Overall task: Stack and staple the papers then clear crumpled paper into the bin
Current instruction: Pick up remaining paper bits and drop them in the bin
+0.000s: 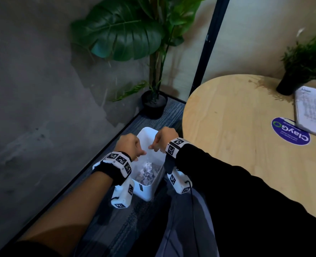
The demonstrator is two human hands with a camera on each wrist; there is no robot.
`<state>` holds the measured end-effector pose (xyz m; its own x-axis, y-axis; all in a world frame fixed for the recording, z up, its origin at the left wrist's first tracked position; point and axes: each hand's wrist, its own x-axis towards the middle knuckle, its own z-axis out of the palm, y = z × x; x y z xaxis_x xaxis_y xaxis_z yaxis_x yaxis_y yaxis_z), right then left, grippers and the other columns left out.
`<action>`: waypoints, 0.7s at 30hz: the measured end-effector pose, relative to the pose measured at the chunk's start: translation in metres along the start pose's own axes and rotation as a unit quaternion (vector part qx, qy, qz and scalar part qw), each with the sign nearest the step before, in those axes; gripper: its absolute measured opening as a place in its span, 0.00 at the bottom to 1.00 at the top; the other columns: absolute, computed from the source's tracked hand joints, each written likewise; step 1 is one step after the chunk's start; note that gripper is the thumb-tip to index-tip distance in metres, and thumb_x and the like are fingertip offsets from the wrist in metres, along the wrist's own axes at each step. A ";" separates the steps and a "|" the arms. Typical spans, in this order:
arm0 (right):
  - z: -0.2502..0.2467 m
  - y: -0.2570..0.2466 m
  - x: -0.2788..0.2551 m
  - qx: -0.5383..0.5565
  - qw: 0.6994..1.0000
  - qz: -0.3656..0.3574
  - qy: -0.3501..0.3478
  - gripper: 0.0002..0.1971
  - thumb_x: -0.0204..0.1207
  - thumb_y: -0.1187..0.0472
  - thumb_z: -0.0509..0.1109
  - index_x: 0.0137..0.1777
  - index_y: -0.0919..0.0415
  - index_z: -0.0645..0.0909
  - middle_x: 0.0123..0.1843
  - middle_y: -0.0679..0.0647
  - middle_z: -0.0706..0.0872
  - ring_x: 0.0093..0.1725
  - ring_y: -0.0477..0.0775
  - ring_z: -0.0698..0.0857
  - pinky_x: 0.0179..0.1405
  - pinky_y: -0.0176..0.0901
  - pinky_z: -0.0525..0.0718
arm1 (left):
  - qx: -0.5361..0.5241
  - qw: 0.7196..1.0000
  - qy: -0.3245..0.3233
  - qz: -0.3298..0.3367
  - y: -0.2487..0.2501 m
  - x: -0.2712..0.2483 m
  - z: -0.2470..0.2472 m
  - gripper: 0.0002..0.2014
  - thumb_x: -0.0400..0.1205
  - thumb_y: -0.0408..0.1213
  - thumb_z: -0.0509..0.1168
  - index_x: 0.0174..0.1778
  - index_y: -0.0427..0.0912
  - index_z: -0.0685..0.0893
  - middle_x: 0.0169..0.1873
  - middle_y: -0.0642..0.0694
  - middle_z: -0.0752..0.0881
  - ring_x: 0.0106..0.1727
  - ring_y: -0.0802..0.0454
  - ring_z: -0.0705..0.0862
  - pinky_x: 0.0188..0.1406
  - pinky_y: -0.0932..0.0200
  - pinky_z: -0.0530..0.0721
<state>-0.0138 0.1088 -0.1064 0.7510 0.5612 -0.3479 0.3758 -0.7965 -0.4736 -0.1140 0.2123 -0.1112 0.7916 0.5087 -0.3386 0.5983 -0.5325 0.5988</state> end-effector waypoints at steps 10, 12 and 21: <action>-0.001 -0.009 -0.011 -0.049 0.998 -0.038 -0.018 0.12 0.75 0.53 0.72 0.42 0.61 0.92 0.37 0.51 0.92 0.35 0.47 0.86 0.50 0.41 0.87 | -0.008 1.000 -0.007 -0.009 0.004 0.001 -0.002 0.05 0.75 0.26 0.71 0.35 0.28 0.85 0.32 0.35 0.89 0.26 0.42 0.88 0.31 0.50 0.90; -0.004 -0.008 -0.013 -0.036 0.998 -0.045 -0.020 0.12 0.78 0.56 0.69 0.44 0.62 0.91 0.43 0.54 0.93 0.41 0.48 0.86 0.53 0.42 0.86 | 0.000 1.000 0.016 -0.005 0.008 -0.002 -0.003 0.15 0.77 0.35 0.72 0.28 0.32 0.79 0.21 0.39 0.84 0.18 0.46 0.82 0.20 0.58 0.85; -0.034 0.025 -0.039 -0.004 0.997 -0.078 0.003 0.13 0.77 0.52 0.68 0.33 0.56 0.82 0.24 0.48 0.86 0.20 0.38 0.81 0.34 0.35 0.83 | 0.075 0.993 -0.021 0.084 0.040 -0.016 0.002 0.25 0.77 0.19 0.61 0.69 0.43 0.79 0.56 0.41 0.86 0.41 0.47 0.84 0.43 0.57 0.85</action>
<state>-0.0151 0.0597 -0.0773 0.6863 0.6774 -0.2647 0.4927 -0.7008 -0.5160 -0.1022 0.1810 -0.0833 0.8841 0.3776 -0.2754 0.4673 -0.7034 0.5356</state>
